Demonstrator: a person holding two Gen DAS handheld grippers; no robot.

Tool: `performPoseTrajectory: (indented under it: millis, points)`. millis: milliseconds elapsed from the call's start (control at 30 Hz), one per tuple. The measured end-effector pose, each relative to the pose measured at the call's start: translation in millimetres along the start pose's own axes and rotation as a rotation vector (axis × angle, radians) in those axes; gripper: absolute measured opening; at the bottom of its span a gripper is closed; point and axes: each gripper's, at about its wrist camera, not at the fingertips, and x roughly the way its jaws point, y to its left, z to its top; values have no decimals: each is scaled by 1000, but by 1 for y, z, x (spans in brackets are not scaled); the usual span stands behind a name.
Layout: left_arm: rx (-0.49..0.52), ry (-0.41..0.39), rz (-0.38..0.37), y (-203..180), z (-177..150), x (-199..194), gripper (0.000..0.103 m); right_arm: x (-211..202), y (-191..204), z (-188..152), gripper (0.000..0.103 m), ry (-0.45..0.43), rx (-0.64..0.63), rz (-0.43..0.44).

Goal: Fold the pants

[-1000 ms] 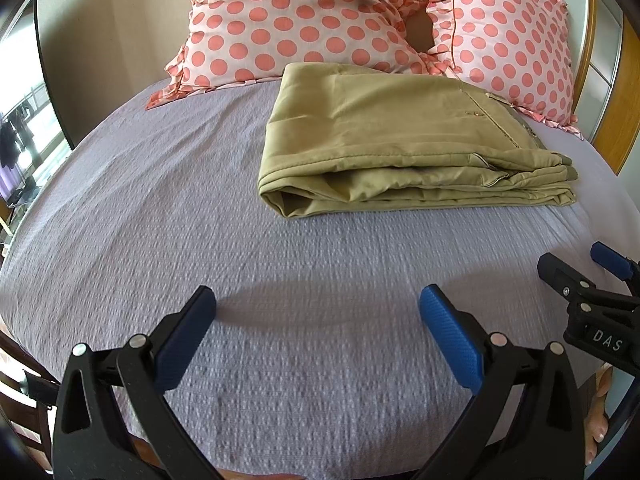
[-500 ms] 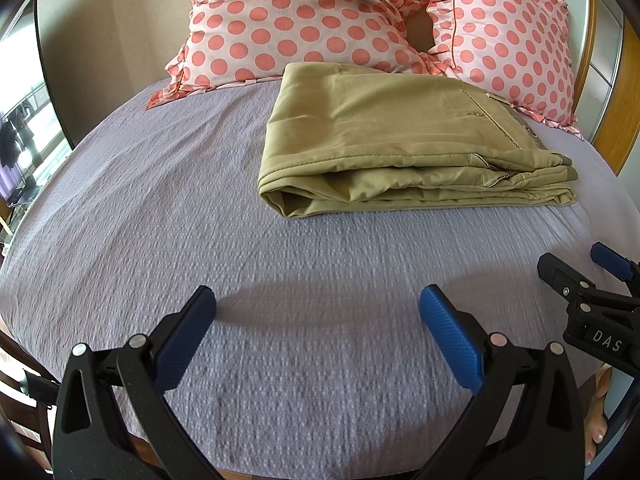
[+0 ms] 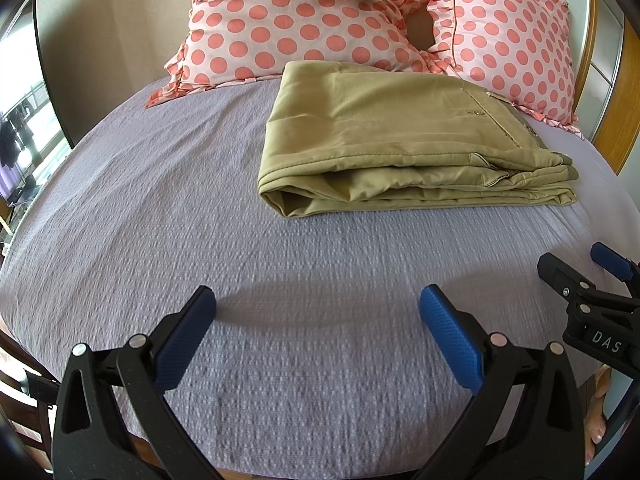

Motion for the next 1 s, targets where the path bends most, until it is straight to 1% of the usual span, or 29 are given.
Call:
performPoseTrajectory:
  millis: [667, 1000]
  points:
    - [0, 3, 1, 0, 0, 0, 101, 0, -1, 0, 102, 0, -2, 2]
    - [6, 26, 0, 2, 1, 1, 101, 0, -1, 0, 102, 0, -3, 3]
